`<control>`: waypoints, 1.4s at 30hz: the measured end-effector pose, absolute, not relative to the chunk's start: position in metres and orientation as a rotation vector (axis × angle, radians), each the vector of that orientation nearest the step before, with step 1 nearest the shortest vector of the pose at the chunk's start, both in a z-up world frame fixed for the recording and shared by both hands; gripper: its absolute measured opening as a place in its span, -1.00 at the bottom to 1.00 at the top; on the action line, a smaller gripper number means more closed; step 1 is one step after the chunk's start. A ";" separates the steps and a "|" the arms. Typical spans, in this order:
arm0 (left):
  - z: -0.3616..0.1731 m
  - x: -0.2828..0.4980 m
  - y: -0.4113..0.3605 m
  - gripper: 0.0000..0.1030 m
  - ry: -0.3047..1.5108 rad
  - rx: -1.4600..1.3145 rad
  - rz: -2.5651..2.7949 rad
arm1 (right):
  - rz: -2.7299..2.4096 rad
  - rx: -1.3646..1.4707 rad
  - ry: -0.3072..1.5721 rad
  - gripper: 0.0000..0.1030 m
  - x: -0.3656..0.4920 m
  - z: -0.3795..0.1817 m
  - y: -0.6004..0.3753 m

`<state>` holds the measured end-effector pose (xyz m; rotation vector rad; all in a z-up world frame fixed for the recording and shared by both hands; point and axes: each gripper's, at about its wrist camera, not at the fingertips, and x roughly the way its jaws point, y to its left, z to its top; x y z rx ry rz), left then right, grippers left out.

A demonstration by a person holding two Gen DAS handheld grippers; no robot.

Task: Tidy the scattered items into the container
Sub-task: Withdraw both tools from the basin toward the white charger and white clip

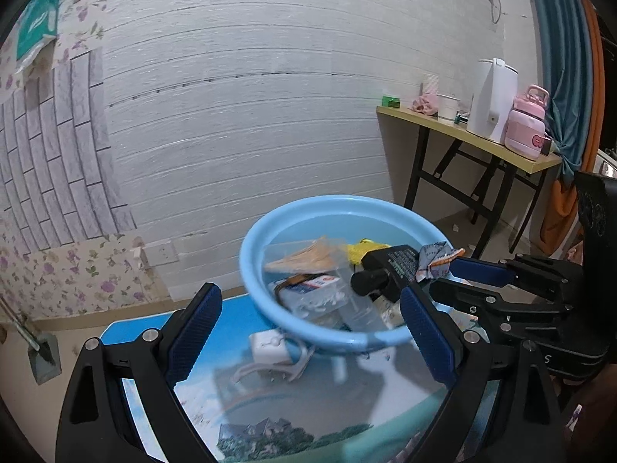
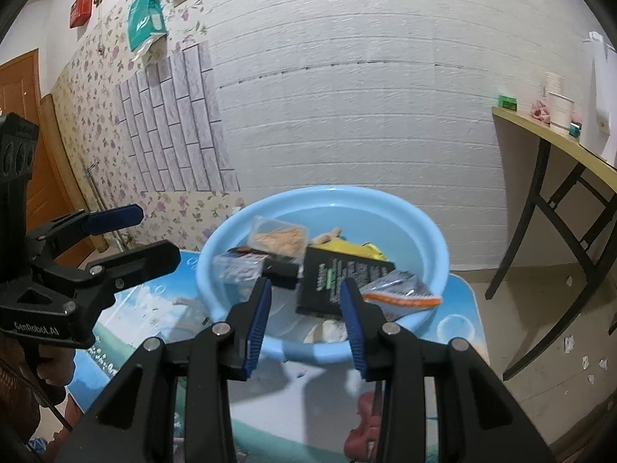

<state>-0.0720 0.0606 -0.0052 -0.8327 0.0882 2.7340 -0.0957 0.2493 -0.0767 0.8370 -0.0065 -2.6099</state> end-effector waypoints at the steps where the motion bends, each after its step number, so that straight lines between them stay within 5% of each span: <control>1: -0.006 -0.070 0.059 0.82 0.088 -0.833 2.739 | -2.608 0.841 -0.005 -0.29 -0.094 -0.078 0.247; 25: -0.086 -0.068 -0.001 0.81 0.004 -1.087 2.725 | -2.428 1.020 0.025 -0.29 -0.071 -0.128 0.186; 31: -0.093 -0.072 -0.013 0.61 -0.021 -1.093 2.710 | -2.418 1.090 0.019 -0.28 -0.086 -0.146 0.175; 35: -0.100 -0.074 -0.022 0.61 -0.021 -1.125 2.687 | -2.406 1.126 -0.013 0.03 -0.099 -0.155 0.164; 42: -0.107 -0.078 -0.033 0.62 -0.011 -1.146 2.656 | -2.410 1.235 -0.101 0.04 -0.125 -0.172 0.145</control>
